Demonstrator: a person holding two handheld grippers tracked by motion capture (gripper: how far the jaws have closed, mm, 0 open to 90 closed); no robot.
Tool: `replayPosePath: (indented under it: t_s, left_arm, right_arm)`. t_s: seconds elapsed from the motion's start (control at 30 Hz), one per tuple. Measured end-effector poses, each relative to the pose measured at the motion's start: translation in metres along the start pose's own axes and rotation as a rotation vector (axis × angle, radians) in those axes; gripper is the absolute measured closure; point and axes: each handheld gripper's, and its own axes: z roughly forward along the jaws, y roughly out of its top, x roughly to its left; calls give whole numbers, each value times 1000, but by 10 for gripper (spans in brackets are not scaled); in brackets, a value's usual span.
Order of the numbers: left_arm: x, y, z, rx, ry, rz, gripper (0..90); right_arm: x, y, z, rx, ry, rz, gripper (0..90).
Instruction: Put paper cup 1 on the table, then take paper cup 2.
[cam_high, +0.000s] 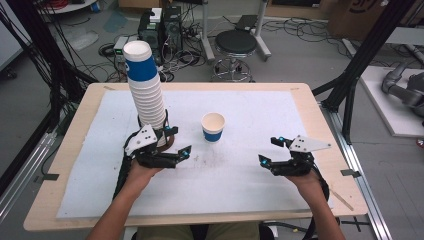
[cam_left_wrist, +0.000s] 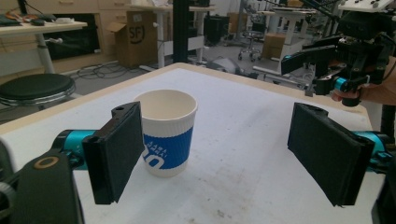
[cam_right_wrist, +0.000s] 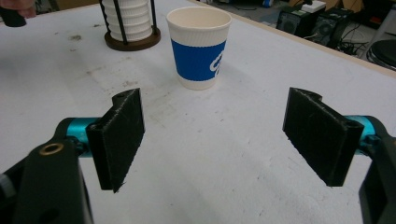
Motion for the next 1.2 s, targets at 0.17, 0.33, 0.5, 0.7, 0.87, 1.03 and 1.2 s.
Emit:
replayPosePath:
  t_s: [0.17,0.33,0.5,0.7,0.87,1.03,1.2]
  left_arm:
    - [6,-1,-24,-21,52,-6,189]
    - [11,-2,-42,-36,83,-8,189]
    - [17,-6,-56,-44,122,-20,181]
    - [22,-7,-68,-61,151,-38,174]
    - [24,-4,-76,-83,167,-46,162]
    - [28,4,-80,-96,179,-46,160]
    - [34,19,-84,-101,164,-46,160]
  right_arm:
    - [0,1,0,-6,-9,-4,211]
    - [0,2,1,-5,-11,-2,211]
    - [1,2,0,-2,-12,-5,211]
    - [0,1,-2,-6,-17,3,211]
    - [-1,2,0,-5,-15,1,211]
    - [0,2,1,-2,-15,0,211]
    - [0,1,2,7,-10,2,211]
